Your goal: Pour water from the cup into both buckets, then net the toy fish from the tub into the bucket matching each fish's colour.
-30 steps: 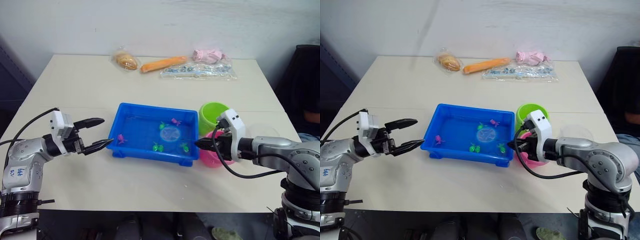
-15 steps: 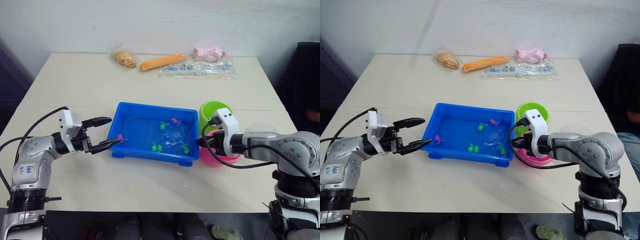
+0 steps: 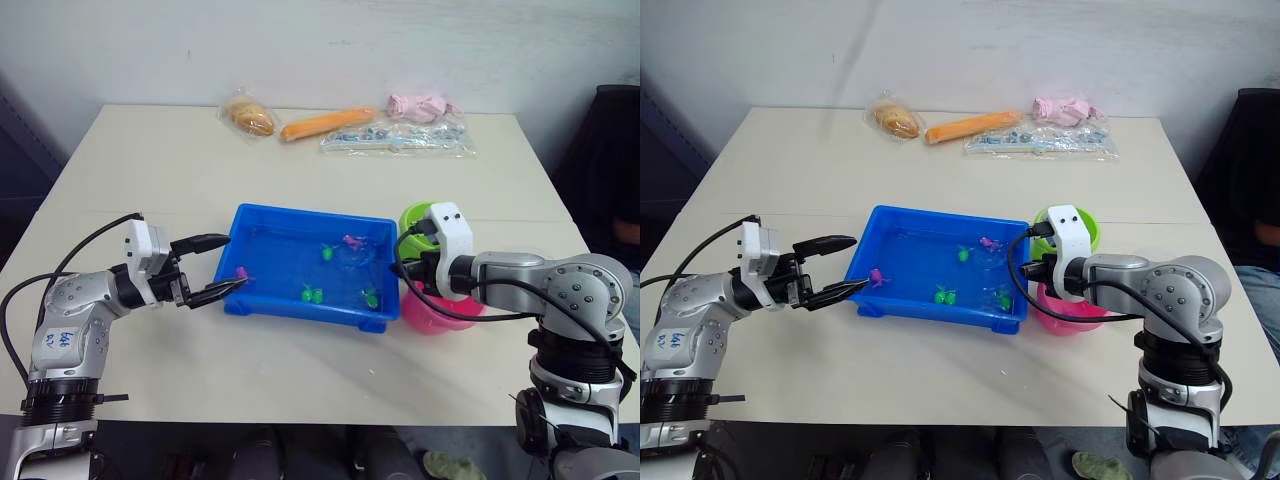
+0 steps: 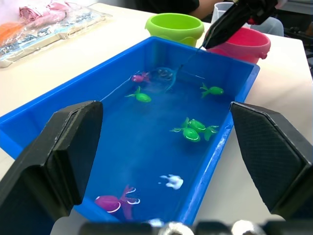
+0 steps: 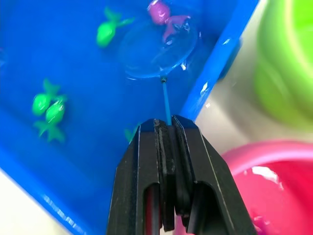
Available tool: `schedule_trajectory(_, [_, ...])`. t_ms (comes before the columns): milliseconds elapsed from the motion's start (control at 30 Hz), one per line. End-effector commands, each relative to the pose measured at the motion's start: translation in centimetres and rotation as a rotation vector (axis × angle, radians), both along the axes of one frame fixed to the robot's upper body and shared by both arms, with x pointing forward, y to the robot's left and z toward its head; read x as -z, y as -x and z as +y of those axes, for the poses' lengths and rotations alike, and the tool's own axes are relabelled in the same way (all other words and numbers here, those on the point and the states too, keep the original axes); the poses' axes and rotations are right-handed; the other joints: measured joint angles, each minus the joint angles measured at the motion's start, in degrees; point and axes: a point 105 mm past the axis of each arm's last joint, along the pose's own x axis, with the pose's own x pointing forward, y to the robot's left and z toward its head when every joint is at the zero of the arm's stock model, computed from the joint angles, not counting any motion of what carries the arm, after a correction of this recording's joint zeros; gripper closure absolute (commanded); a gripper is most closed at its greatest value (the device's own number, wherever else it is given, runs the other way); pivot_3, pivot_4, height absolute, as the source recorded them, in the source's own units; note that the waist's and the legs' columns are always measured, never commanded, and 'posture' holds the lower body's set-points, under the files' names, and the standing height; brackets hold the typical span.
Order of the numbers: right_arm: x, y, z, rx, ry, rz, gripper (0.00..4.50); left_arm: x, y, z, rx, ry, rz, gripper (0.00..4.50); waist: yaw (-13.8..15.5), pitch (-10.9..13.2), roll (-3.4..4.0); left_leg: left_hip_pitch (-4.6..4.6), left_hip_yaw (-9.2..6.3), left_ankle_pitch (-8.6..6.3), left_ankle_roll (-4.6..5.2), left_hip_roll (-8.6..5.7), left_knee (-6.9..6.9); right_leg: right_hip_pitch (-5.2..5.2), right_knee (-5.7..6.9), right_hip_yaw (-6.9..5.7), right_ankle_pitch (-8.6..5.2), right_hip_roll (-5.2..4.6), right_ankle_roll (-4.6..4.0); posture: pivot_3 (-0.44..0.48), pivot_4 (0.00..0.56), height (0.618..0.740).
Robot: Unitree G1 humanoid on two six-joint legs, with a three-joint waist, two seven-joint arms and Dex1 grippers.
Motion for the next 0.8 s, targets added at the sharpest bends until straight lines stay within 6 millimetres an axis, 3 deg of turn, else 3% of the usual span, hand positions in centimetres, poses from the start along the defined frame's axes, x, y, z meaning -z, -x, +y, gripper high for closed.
schedule_trajectory(33, [-1.3, -0.2, -0.4, 0.024, 0.01, -0.063, 4.5, -1.1, 0.1, -0.4, 0.014, -0.003, -0.05, 0.04, 0.02, 0.0, 0.0, 0.0, 0.0, 0.0, 0.0, 0.0, 0.0, 0.0, 0.0, 0.0, 0.0, 0.0, 0.0, 0.0, 0.15, 0.74])
schedule_trajectory(800, [-1.0, -0.2, 1.4, -0.068, 0.054, -0.171, 4.5, -1.2, -0.2, -0.7, 0.023, 0.005, -0.057, 0.04, -0.08, 0.0, 0.0, 0.0, -0.01, 0.0, 0.01, 0.0, 0.01, 0.0, 0.0, -0.01, 0.0, 0.06, 0.0, 0.0, 0.15, 0.74])
